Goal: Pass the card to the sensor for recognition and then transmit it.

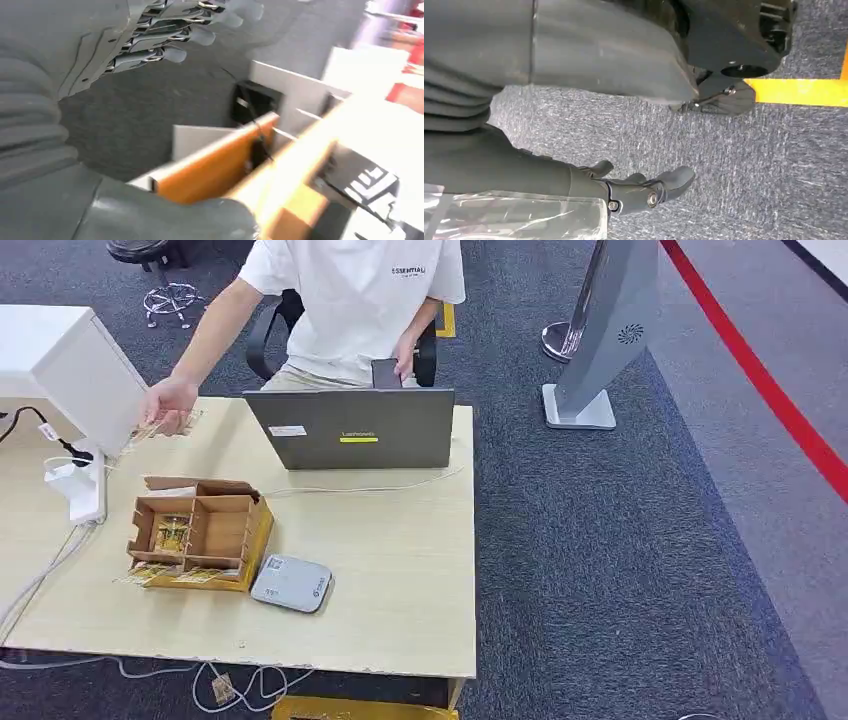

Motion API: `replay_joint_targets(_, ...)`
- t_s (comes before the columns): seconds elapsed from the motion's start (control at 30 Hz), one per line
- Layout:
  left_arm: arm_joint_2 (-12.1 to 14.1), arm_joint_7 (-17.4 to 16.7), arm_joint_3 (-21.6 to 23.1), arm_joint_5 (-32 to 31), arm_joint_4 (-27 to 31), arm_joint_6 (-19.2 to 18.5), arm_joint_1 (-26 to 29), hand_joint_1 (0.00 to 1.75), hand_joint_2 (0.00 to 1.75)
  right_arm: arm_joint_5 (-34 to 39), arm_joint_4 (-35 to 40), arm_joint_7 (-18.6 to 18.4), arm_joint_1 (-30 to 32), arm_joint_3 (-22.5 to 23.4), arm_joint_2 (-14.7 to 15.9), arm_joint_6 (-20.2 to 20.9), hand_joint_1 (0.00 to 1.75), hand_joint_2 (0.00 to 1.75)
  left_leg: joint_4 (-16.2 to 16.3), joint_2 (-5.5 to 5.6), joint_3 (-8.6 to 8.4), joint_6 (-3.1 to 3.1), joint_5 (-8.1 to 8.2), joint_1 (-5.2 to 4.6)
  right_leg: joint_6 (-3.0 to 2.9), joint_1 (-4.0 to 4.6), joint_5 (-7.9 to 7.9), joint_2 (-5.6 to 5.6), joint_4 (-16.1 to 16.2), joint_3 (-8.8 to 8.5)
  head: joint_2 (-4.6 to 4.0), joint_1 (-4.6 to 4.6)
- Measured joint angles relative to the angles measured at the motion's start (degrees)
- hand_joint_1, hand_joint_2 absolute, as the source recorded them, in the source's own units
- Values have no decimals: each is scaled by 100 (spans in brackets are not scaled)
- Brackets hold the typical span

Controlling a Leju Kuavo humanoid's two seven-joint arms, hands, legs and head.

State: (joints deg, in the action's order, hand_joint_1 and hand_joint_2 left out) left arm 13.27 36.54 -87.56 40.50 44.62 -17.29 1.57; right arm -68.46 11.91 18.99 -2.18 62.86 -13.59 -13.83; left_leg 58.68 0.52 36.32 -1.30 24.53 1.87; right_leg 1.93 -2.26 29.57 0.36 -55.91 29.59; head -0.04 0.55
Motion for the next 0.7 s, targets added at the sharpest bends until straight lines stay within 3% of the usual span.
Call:
replay_joint_targets(0.37,-400,35,376,-921,1998,446,-63,0,175,-236,0,-146,-44,-55,9,96,0,175,1,-2,-4,-1,0,1,-1,0,-1,2,0,0,0,4)
replay_joint_targets(0.7,-520,15,1609,-2285,2869,1358,-241,0,175,-369,-4,-221,-153,-175,17,177,0,175,2,-16,-14,-3,-2,2,-13,1,-9,6,0,1,0,4)
